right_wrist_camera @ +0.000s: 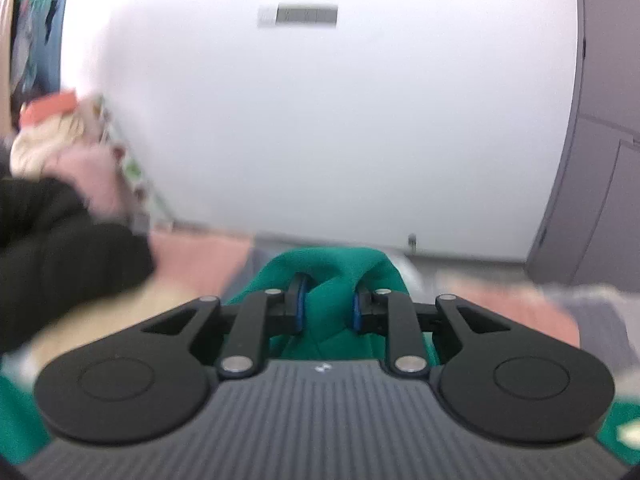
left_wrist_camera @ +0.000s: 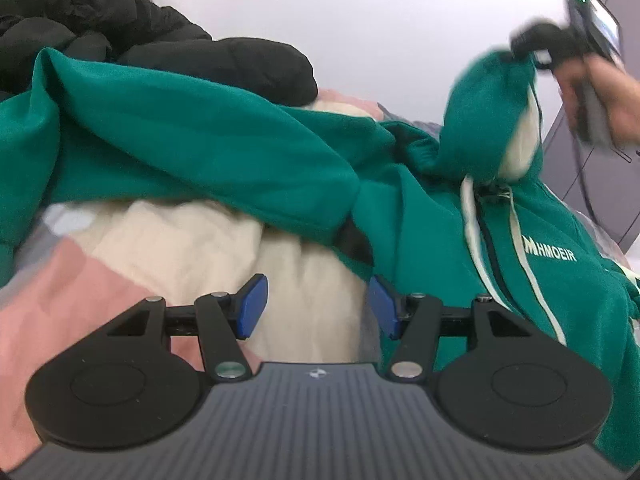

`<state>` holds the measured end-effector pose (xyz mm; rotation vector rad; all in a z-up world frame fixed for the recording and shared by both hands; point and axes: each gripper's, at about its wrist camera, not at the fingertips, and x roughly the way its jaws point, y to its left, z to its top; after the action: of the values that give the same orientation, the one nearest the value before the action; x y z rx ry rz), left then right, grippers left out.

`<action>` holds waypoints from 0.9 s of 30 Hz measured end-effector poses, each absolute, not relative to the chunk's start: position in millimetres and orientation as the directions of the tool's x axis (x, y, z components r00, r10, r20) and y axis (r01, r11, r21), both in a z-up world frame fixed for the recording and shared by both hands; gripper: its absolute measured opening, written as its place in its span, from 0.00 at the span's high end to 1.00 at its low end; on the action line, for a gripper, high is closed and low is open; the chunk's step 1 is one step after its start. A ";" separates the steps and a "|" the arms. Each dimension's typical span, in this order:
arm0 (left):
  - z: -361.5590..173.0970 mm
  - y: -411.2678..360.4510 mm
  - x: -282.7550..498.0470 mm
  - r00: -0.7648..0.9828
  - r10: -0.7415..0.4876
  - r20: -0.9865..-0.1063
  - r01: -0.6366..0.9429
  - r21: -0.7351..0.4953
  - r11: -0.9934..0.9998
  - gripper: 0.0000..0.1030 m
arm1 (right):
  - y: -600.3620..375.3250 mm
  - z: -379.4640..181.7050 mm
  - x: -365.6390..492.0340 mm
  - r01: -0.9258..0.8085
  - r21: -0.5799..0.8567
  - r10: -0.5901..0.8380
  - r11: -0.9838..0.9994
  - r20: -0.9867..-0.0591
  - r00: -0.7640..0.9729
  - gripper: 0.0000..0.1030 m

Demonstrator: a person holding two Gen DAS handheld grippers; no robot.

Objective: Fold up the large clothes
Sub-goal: 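Grasp the hood with the right gripper and lift it up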

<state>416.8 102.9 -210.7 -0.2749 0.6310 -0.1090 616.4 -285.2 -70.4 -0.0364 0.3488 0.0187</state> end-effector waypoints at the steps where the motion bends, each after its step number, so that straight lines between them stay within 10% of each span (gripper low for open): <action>1: -211.7 103.8 419.9 0.804 -0.189 -0.564 0.022 -0.289 0.957 0.40 | -282.3 -57.7 632.5 -0.013 -0.037 0.001 0.999 -0.310 0.951 0.77; 6: -221.1 105.1 435.9 0.801 -0.196 -0.565 0.026 -0.295 0.955 0.40 | -265.7 -28.5 699.2 0.047 -0.084 -0.062 0.995 -0.186 0.981 0.77; 23: -241.5 110.2 445.1 0.827 -0.174 -0.535 0.016 -0.287 0.958 0.40 | -267.6 -177.8 780.6 0.037 -0.026 -0.043 0.999 -0.310 0.950 0.71; 27: -241.1 112.6 437.7 0.827 -0.180 -0.532 0.019 -0.294 0.956 0.40 | -282.7 -161.1 749.1 0.038 0.042 -0.024 0.998 -0.305 0.952 0.31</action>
<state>437.7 112.6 -241.1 -0.2839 0.5888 -0.1070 749.1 -282.7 -161.1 0.0471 0.3089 -0.0314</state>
